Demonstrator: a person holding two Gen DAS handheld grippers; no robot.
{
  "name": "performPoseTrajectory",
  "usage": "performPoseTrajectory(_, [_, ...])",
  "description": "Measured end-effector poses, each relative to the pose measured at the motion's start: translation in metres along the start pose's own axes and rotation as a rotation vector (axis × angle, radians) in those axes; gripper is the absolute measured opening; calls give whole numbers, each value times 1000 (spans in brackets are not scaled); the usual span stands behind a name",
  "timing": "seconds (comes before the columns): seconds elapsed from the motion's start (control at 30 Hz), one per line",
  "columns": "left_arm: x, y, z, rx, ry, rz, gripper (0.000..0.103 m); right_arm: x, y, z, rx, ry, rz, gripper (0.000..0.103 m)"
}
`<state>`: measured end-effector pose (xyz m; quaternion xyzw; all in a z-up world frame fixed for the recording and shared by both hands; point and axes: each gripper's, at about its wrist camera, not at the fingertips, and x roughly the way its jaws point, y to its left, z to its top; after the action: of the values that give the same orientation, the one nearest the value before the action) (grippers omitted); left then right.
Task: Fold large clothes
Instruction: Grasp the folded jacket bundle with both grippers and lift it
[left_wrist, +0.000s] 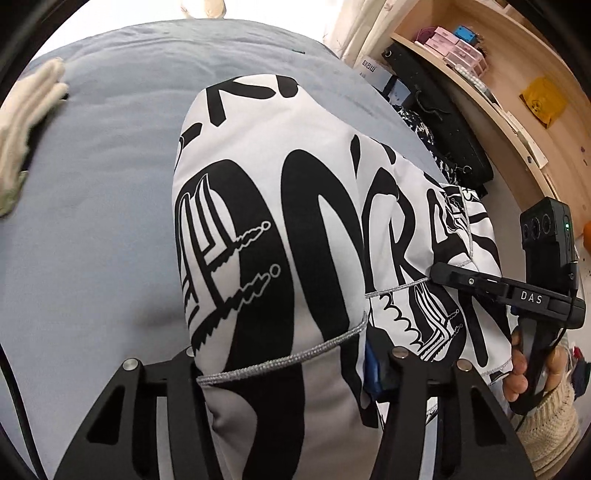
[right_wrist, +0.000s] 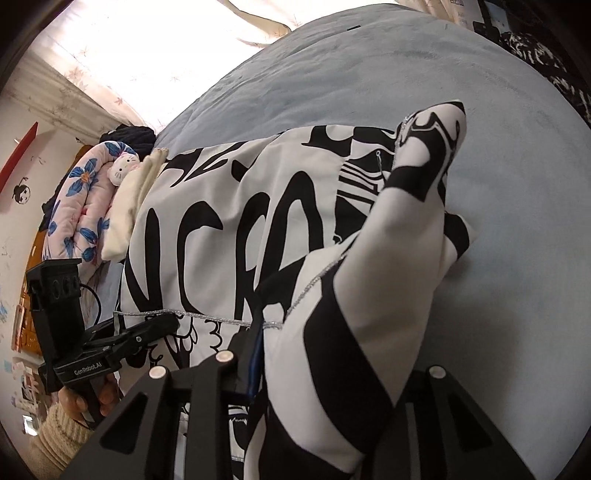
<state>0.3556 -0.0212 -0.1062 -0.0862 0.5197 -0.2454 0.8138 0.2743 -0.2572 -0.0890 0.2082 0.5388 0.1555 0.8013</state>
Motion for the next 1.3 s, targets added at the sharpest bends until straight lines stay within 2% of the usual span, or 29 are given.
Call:
performPoseTrajectory(0.27, [-108, 59, -26, -21, -32, 52, 53, 0, 114, -36, -29, -16, 73, 31])
performPoseTrajectory(0.43, [-183, 116, -45, -76, -72, 104, 53, 20, 196, -45, -100, 6, 143, 31])
performPoseTrajectory(0.63, [-245, 187, -57, -125, -101, 176, 53, 57, 286, -50, -160, 47, 204, 31])
performPoseTrajectory(0.8, [-281, 239, -53, -151, -115, 217, 53, 87, 348, -43, -207, 65, 226, 31])
performPoseTrajectory(0.93, [-299, 270, -43, -150, -126, 243, 53, 109, 383, -26, -221, 68, 237, 31])
performPoseTrajectory(1.1, [-312, 315, -18, -138, -136, 249, 53, 131, 407, 2, -219, 56, 235, 31])
performPoseTrajectory(1.3, [-312, 347, 24, -126, -147, 245, 53, 155, 427, 43, -217, 33, 225, 31])
